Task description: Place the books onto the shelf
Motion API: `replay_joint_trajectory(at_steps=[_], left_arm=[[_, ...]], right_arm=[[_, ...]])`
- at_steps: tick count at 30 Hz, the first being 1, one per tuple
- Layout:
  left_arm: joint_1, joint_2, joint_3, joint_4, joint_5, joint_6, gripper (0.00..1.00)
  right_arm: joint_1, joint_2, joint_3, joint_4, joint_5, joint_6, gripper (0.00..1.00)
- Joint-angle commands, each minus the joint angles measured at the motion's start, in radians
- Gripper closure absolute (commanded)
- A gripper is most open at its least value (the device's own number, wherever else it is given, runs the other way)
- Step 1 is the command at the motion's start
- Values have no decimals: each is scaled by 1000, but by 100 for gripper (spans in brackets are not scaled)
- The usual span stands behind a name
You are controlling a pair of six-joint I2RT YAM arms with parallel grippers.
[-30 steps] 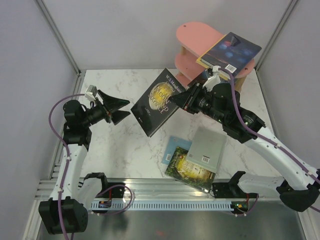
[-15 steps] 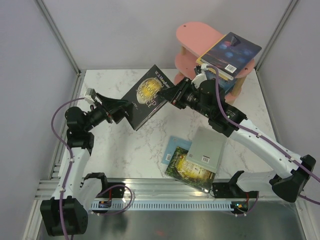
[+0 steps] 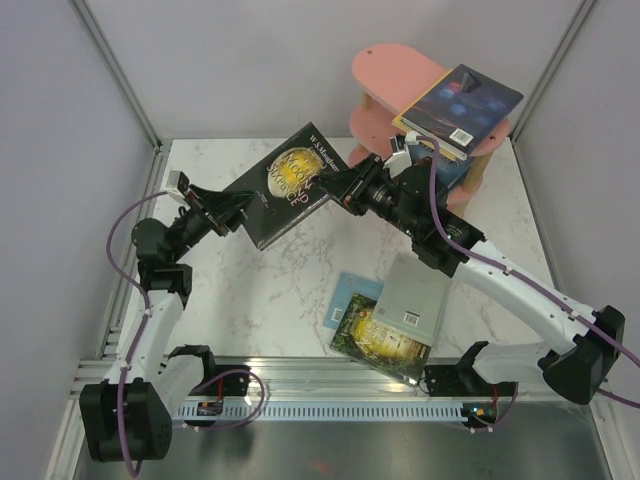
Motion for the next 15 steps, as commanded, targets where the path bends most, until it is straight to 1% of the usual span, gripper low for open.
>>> replay_joint_trajectory(at_steps=[1,2,3,4,6,7,8,12,15], left_arm=[[-11,11,18,98,8,-17,98],[-9,13,26,85,5,-7,98],[-9,16,44,66,3,9,98],[-6,17,56,24,2,45,98],[-6,33,95,-14,2,76,98],[-5,39,104,-27,-1,91,98],[-3,52,112,-27,-6,93,98],[12,82,148,-27,-24,96,98],[25,108,167,-40,-43,96,98]], right_arm=[[8,4,61,105,-23,-14,90],[8,5,81,75,-23,-32,75],[9,7,104,42,-20,-51,45],[9,7,145,-25,-18,-98,35],[6,-1,178,-110,8,-137,17],[3,-7,191,-162,16,-163,11],[2,-25,194,-184,26,-175,2],[-11,-71,199,-279,62,-213,2],[-11,-94,245,-391,77,-272,2]])
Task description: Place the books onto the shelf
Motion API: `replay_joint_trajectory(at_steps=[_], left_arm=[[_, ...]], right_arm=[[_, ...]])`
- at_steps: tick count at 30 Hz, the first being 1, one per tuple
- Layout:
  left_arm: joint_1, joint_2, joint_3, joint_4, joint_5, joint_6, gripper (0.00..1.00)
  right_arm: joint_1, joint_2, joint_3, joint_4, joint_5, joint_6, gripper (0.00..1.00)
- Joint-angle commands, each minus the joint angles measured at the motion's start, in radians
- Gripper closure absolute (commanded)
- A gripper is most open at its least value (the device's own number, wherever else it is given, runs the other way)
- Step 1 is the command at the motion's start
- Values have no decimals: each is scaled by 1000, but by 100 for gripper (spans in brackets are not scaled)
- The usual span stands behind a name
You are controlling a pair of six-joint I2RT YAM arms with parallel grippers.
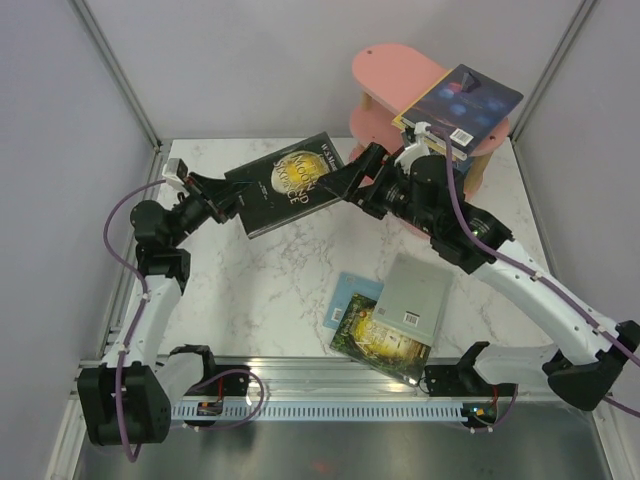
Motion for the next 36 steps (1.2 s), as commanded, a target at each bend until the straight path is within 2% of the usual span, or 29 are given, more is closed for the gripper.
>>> replay_joint_trajectory(at_steps=[1,4,9,13,15,23,31,36], left_arm=[[18,24,65,17,-48,62,98],[17,55,85,7,-84,60,98],[-37,99,147,-17,-170,99,98],[-166,145,194,-72,-281,146,98],[-221,160,208,-89,-379,145,98],[-374,252,321,-121,-632,163,98],[-513,449,455,-77,-707,142,98],[-635,530,532,-98,-880,140,98]], right_arm=[[-3,-69,127,-142,48,-105,2],[-3,-114,171,-268,112,-160,2],[-5,-262,170,-337,233,-211,2],[-3,-305,223,-385,284,-228,2],[-3,-310,250,-409,302,-228,2],[-3,-356,282,-448,333,-210,2],[-3,-405,297,-483,385,-206,2],[-3,-425,319,-507,419,-205,2]])
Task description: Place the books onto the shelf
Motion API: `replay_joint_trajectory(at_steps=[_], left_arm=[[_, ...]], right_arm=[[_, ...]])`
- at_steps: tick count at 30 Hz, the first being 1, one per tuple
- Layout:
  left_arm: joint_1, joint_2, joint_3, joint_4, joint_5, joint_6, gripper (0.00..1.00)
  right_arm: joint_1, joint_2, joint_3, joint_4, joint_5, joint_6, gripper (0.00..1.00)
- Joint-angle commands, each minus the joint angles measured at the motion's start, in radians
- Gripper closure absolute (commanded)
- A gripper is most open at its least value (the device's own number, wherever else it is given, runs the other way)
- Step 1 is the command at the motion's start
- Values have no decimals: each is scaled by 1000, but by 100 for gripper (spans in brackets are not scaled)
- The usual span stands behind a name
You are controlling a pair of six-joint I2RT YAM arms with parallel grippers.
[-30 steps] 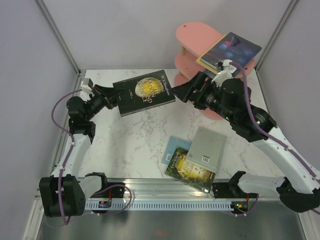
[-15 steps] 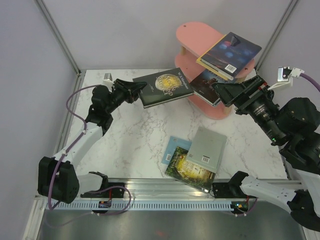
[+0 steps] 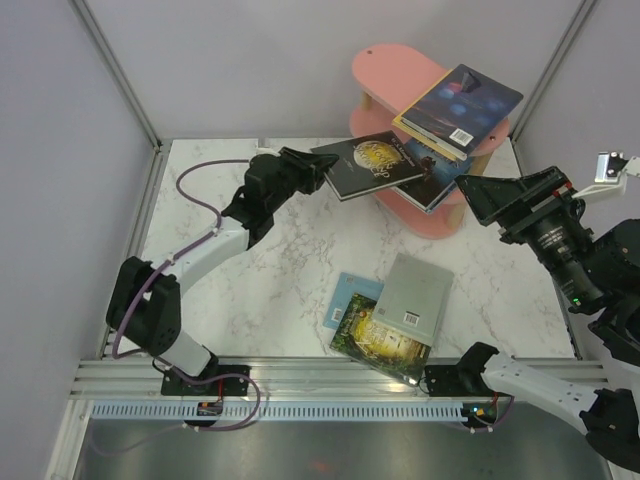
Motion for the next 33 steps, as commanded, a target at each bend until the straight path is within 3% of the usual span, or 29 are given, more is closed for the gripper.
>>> replay_joint_trajectory(at_steps=[1,9,16,25,33], left_arm=[[-87,21,111,112,-179,-18,98],[-243,171,251,116,-418,-26,98],[-311,288,431,27,-607,-18,98],[-351,319,470,-111,-814,-81,98],[-363,388,538,-94,-715,-60,98]], right_arm=[[0,-13,39,-23,48,-5,2],[0,-46,47,-73,86,7,2],[3,-57,67,-99,109,1,2],[1,-79,70,-126,120,9,2],[3,-80,64,-137,125,10,2]])
